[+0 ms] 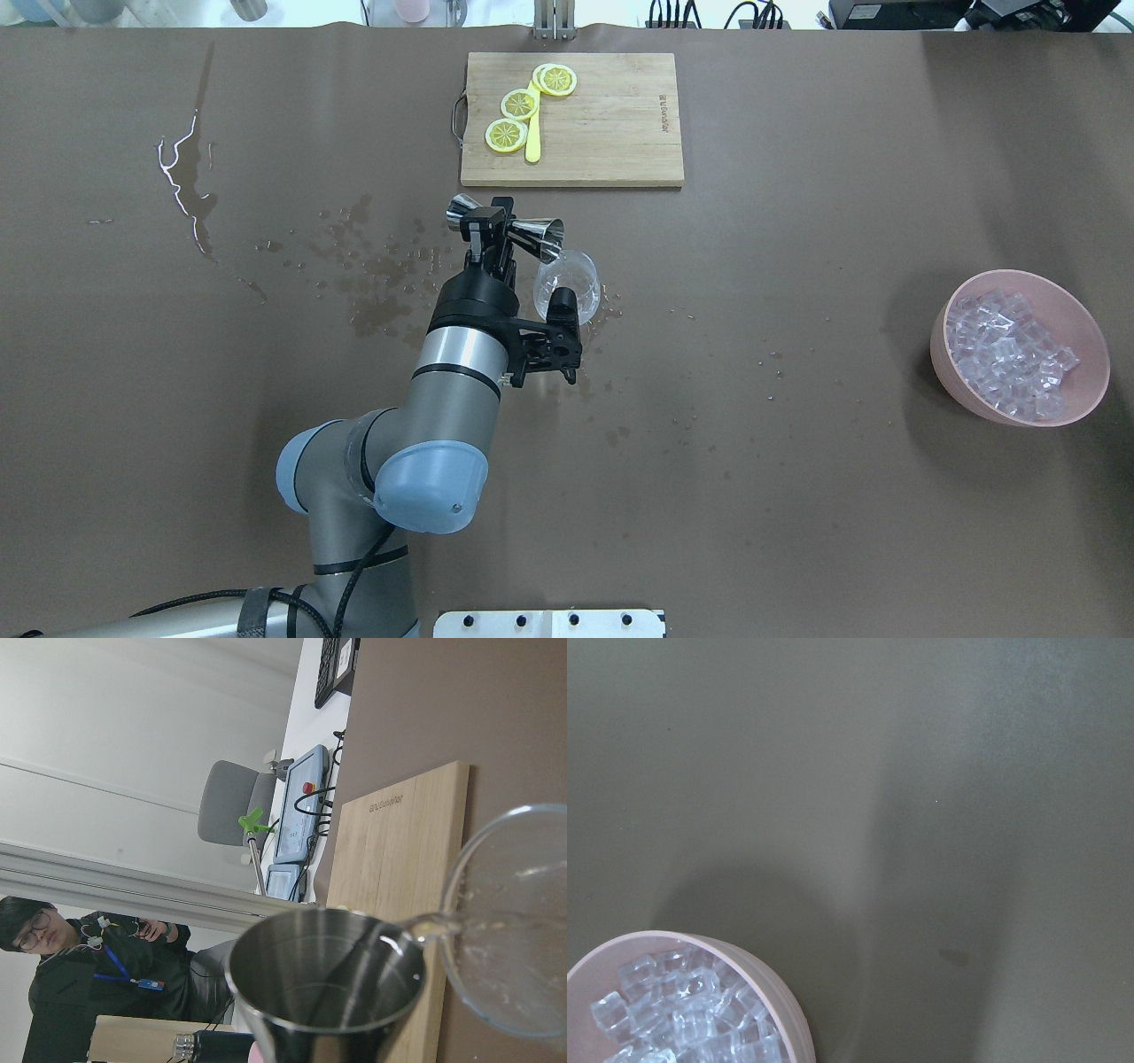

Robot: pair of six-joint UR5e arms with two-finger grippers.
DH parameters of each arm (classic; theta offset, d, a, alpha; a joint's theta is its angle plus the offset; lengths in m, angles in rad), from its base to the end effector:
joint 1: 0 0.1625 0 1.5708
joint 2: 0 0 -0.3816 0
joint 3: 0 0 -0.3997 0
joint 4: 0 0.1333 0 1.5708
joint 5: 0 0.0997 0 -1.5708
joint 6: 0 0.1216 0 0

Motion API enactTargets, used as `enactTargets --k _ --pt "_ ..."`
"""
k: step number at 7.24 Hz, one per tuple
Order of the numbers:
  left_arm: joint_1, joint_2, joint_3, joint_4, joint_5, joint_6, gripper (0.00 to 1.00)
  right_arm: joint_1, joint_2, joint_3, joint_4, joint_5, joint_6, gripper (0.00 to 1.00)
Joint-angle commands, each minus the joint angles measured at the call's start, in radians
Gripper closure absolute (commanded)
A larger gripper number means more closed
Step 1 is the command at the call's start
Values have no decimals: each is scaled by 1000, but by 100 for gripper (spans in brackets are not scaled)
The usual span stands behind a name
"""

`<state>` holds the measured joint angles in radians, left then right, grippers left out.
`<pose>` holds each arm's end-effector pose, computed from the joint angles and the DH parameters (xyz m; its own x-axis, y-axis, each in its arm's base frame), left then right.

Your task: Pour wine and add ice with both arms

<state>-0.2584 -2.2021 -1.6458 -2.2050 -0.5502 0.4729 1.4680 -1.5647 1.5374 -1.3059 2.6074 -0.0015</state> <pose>0.5330 -0.3860 0.1286 0.7327 0.2878 0.6167 -0.6228 -0.0817 0.7781 -0.0242 -0.5136 0.5917 0.4855 -0.2552 0.8361 0.1005 0.9664 0.2366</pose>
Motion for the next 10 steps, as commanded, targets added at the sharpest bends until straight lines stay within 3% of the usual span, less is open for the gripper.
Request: enactTargets --k 1,7,8,9,10 --pt "13 -8 49 2 74 27 100 0 0 0 0 0 0 0" --pt "48 -47 37 80 174 205 100 0 0 0 -1 8 9 0" --pt "48 -45 -9 64 173 196 100 0 0 1 0 8 9 0" --pt "48 -15 -129 30 167 197 100 0 0 3 0 8 9 0" --pt "32 4 -161 -58 123 175 100 0 0 3 0 7 8 0"
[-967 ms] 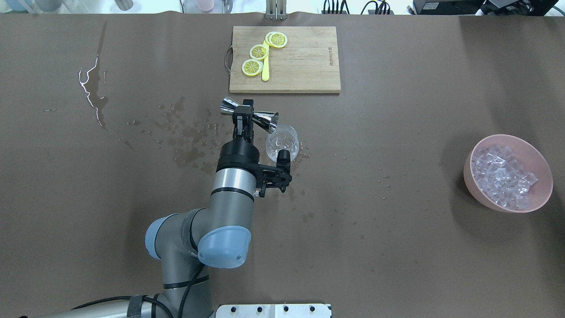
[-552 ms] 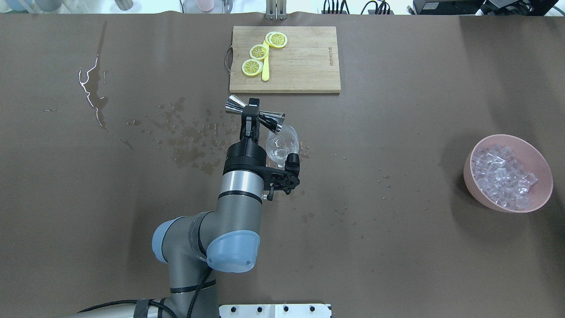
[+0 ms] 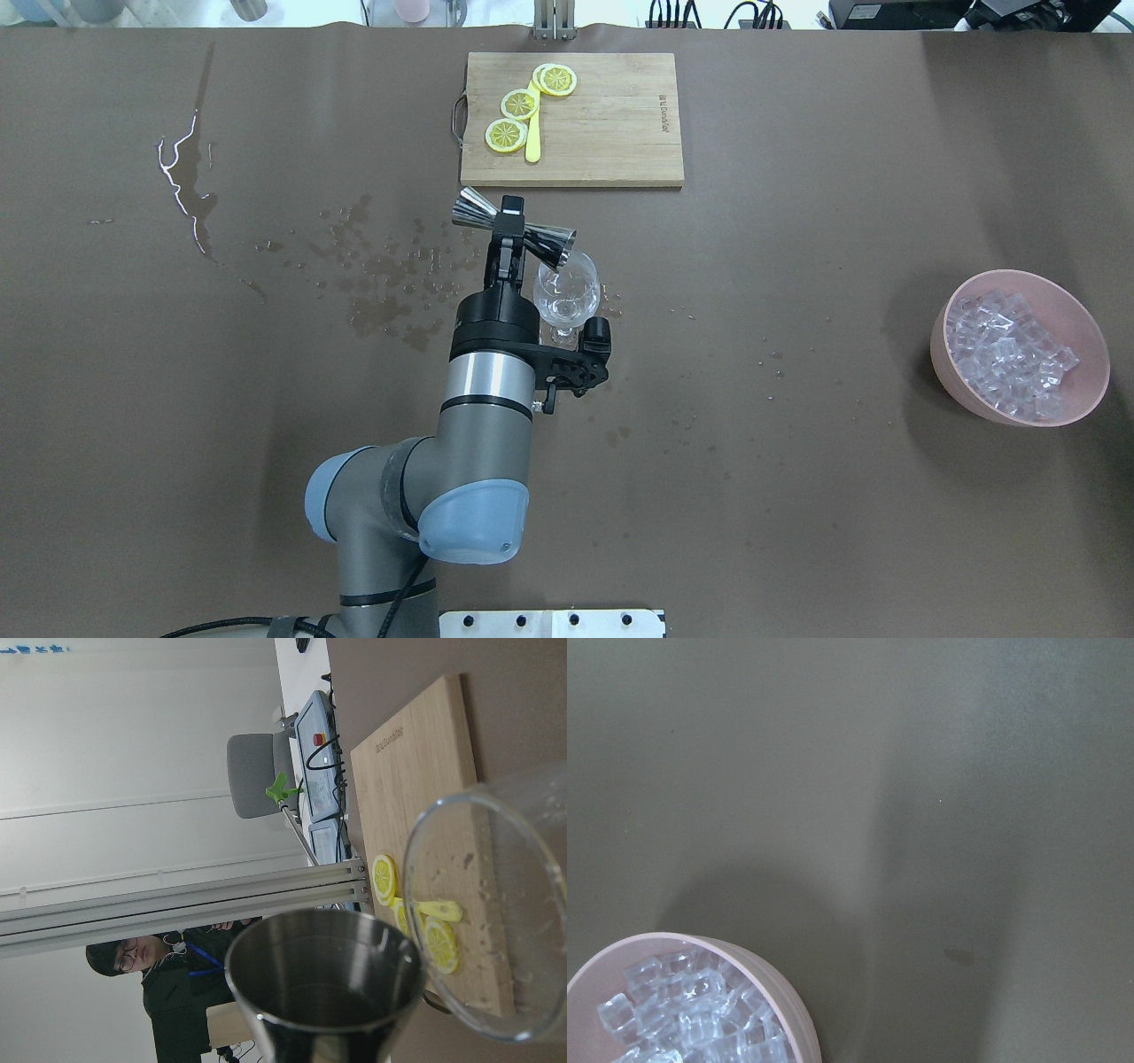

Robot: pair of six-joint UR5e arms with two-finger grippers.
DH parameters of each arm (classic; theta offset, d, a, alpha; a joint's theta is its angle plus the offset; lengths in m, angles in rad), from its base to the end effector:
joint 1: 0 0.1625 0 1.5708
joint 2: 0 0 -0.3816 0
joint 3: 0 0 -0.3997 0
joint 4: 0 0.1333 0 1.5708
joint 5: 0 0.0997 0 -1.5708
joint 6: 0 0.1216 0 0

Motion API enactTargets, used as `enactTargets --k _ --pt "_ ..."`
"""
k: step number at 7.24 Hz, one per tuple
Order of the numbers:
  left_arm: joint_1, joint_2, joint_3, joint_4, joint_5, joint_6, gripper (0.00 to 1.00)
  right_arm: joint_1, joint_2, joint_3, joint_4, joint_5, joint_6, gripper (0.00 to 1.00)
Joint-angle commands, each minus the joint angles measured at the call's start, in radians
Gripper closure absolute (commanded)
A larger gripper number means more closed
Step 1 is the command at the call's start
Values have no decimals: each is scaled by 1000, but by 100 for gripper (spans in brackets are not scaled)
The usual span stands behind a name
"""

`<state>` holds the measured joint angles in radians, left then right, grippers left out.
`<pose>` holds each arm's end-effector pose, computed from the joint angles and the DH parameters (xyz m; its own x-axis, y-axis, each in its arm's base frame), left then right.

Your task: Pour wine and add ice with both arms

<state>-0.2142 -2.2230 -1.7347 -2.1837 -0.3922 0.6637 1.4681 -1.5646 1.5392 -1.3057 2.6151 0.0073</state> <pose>0.5004 -0.3603 0.0825 0.6831 0.1595 0.7127 -0.7095 -0.0866 0.6994 -0.0246 -0.5135 0.5899 0.4795 -0.2486 0.8416 0.0961 0.9681 0.2313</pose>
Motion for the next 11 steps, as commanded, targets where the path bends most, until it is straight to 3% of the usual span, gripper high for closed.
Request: enactTargets --k 1,3,6,7,8,10,11 --pt "-25 61 -72 -144 -60 -194 100 0 0 -5 0 -4 -1 0" --pt "-185 217 -69 -148 -273 -643 100 0 14 -21 2 -12 -3 0" --pt "-318 391 -33 -154 -335 -1229 100 0 23 -15 3 -61 -3 0" --pt "-350 429 -22 -195 -370 -1313 100 0 28 -16 3 -85 -1 0" --pt "-403 474 -5 -217 -490 -1419 100 0 49 -19 3 -125 -1 0" --pt "-425 502 72 -234 -564 -1494 100 -2 89 -11 3 -150 -1 0" --pt "-492 511 81 -241 -614 -1519 100 -8 113 -7 3 -171 0 0"
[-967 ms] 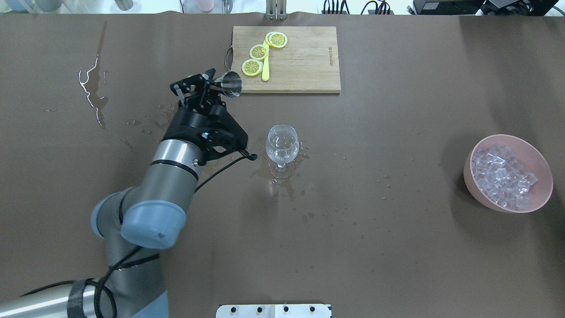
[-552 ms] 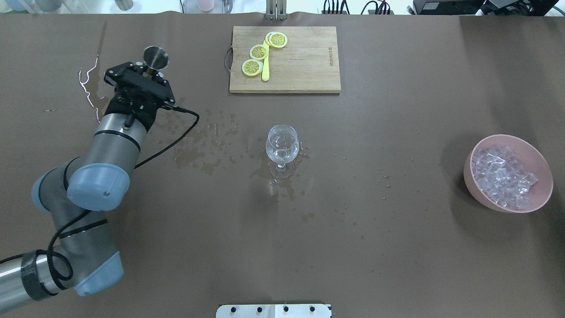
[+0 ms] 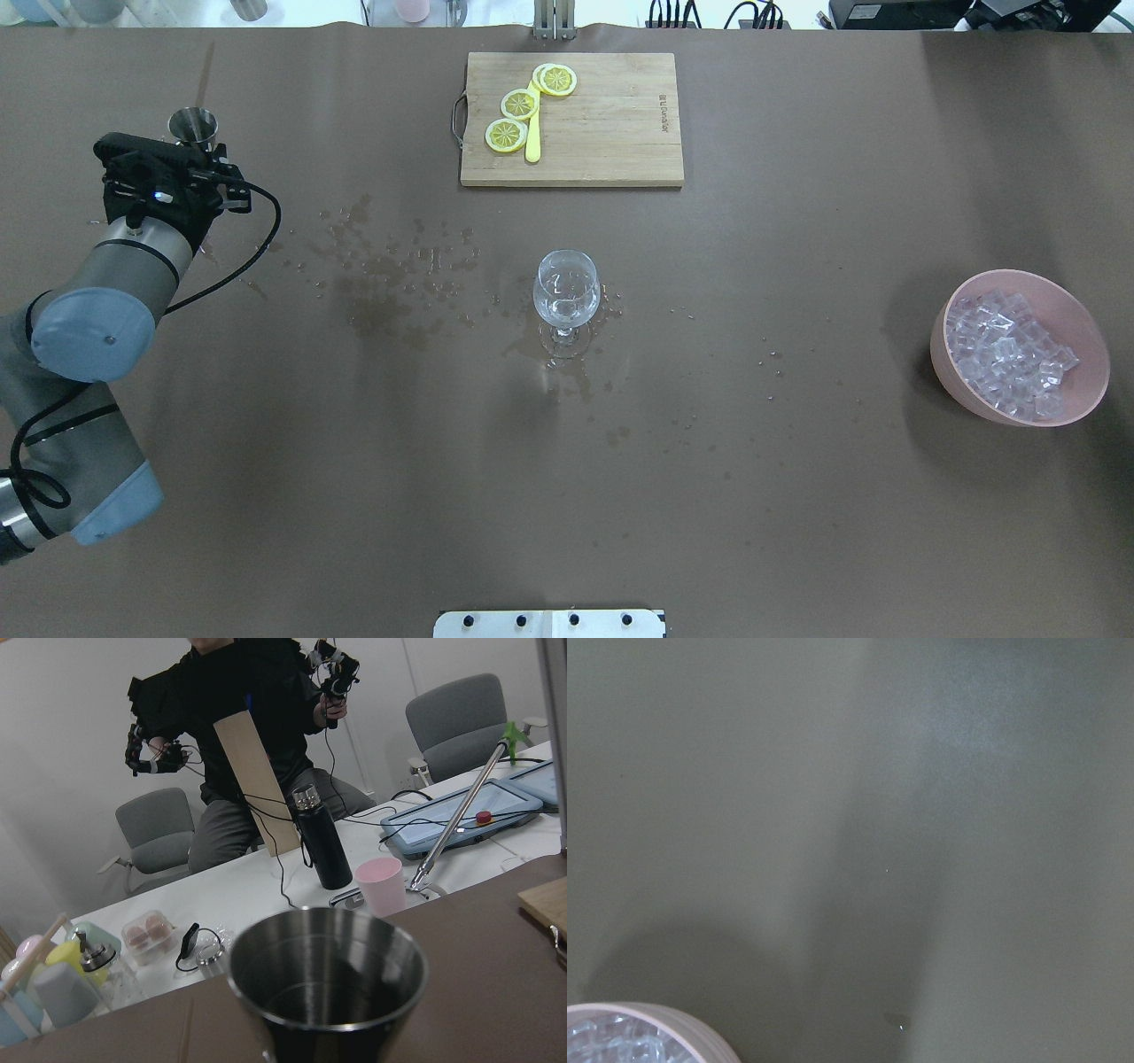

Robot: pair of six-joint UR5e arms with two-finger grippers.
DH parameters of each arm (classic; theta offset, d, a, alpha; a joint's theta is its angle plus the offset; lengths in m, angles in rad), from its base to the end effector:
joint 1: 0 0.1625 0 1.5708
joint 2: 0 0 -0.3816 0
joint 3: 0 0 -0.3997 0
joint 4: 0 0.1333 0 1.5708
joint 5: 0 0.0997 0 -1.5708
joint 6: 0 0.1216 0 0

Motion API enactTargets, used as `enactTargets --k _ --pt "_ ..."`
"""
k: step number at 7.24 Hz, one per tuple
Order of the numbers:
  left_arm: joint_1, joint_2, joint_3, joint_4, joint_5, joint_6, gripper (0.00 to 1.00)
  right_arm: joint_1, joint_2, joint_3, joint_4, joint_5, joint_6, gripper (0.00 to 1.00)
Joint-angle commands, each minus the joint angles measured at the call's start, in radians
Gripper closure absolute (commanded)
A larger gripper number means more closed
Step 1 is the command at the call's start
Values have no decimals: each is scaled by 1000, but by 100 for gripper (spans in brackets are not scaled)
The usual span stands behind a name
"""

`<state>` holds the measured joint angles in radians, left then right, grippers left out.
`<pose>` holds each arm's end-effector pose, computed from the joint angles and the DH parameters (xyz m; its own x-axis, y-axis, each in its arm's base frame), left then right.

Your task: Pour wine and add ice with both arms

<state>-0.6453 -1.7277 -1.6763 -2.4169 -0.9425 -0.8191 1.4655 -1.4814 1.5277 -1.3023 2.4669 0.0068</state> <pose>0.3387 -0.5113 0.3904 0.8796 0.0294 -0.4748 0.4192 0.4242 0.8027 -0.0198 -0.5526 0.5654 0.5965 -0.2997 0.7446 0.0959 0.9477 0.3046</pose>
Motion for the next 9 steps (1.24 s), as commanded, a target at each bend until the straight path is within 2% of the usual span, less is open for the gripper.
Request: enactTargets --k 1,2,3,4,5,6,8,9 --pt "-116 14 64 -14 -190 -155 100 -34 44 3 0 -28 1 0" --pt "-157 26 110 -40 -296 -163 100 -60 53 6 2 -70 2 0" --pt "-178 49 245 -271 -335 -160 100 -71 62 11 32 -92 31 0" --pt "-225 46 388 -533 -470 -155 100 -85 61 12 84 -92 95 0" --pt "-256 63 394 -557 -523 -132 100 -94 59 11 121 -94 134 0" --pt "-258 89 389 -564 -509 -102 100 -94 56 11 124 -94 136 0" --pt "-255 138 397 -574 -402 -88 100 -94 53 12 124 -92 136 0" --pt "-251 138 402 -574 -395 -89 100 -100 47 11 124 -92 137 0"
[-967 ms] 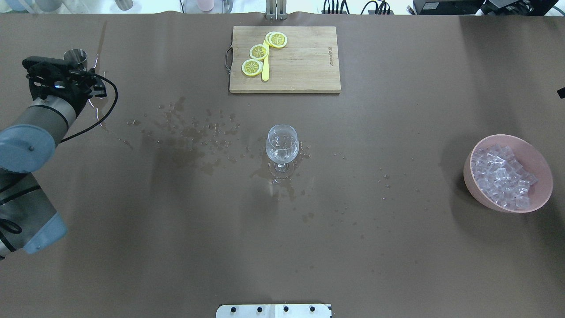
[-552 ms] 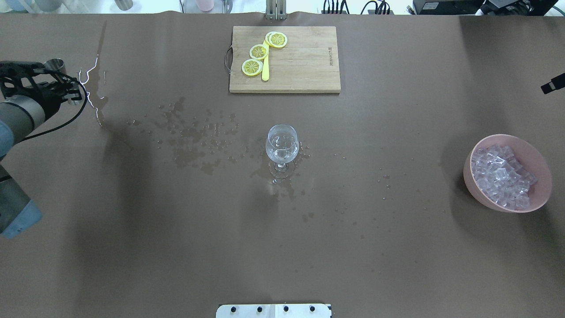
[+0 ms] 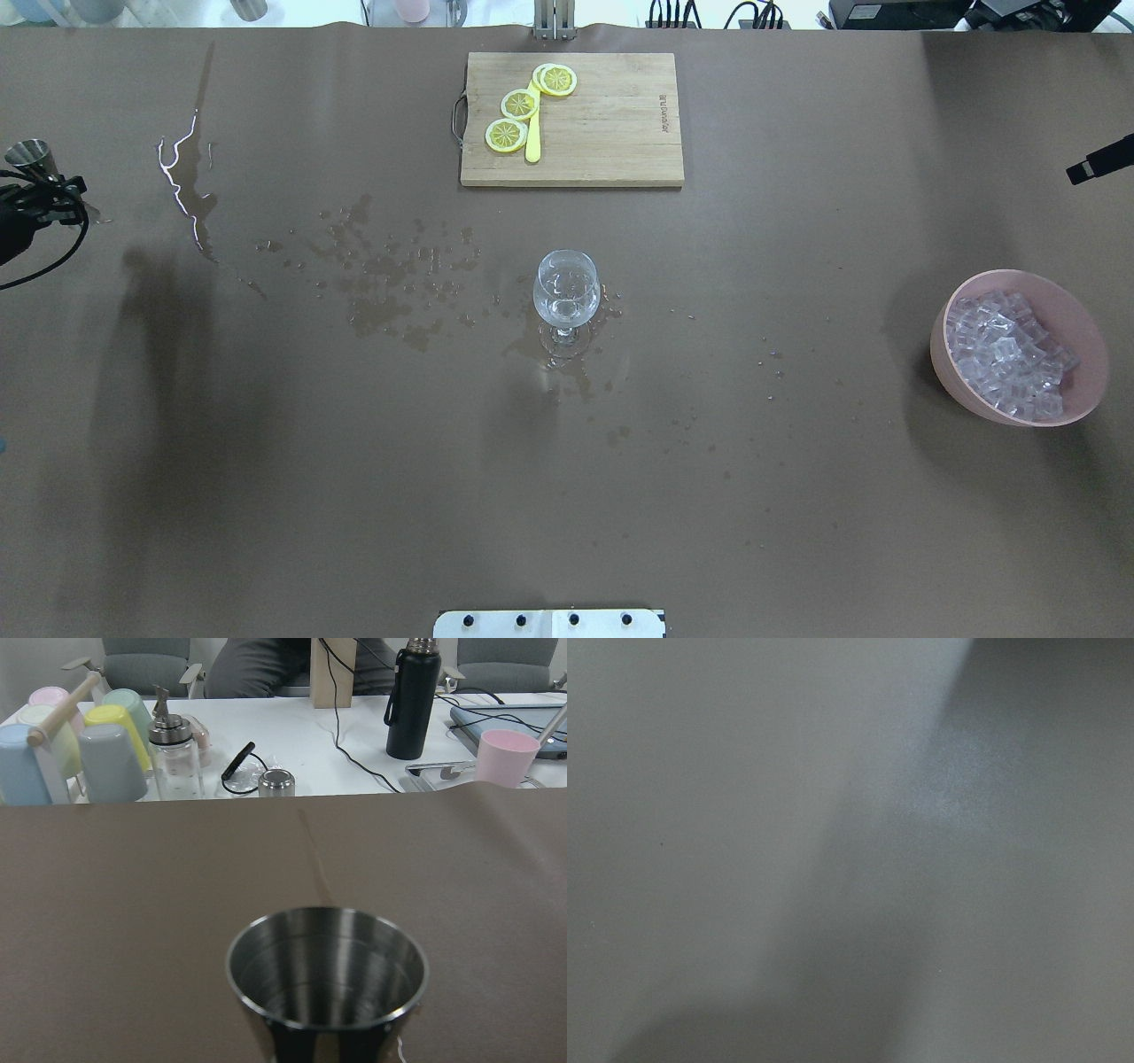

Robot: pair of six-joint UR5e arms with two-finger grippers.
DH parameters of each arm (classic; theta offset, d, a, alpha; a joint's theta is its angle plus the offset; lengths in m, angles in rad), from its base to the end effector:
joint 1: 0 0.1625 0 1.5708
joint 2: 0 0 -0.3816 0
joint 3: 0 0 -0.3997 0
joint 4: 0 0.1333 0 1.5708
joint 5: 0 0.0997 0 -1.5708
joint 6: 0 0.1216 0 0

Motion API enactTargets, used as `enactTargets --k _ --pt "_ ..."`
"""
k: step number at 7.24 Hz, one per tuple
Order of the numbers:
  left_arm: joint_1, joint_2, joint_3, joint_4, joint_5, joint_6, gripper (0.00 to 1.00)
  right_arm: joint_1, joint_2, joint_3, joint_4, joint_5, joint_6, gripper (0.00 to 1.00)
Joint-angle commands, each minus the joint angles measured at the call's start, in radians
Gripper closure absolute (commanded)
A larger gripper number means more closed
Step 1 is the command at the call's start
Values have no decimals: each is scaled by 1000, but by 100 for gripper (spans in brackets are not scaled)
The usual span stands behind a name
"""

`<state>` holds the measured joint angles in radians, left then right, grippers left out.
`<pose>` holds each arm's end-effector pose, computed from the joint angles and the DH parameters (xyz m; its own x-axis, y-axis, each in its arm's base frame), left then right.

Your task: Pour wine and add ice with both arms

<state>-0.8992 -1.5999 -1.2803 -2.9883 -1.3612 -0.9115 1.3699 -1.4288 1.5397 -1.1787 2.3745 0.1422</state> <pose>0.2157 -0.5263 0.6039 0.7398 0.0322 -0.6721 0.5453 0.5564 0.6269 -0.0708 -0.5768 0.5219 0.6294 -0.3521 0.6927 0.0865 0.9177 0.3878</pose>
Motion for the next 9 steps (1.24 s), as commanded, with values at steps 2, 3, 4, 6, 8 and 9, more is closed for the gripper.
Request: enactTargets --k 2,3,4,6,8,9 --pt "8 8 9 -1 22 2 100 -8 -5 0 1 0 11 0" --pt "8 6 13 0 19 -3 100 -8 -5 0 1 0 13 0" --pt "8 3 21 2 10 -10 88 -8 -5 0 2 2 14 0" --pt "11 0 48 2 4 -12 65 -8 -7 2 1 5 14 0" --pt "14 0 48 5 -13 -13 37 -8 -7 2 1 6 16 0" --pt "14 0 50 6 -15 -13 22 -8 -7 2 1 8 17 0"
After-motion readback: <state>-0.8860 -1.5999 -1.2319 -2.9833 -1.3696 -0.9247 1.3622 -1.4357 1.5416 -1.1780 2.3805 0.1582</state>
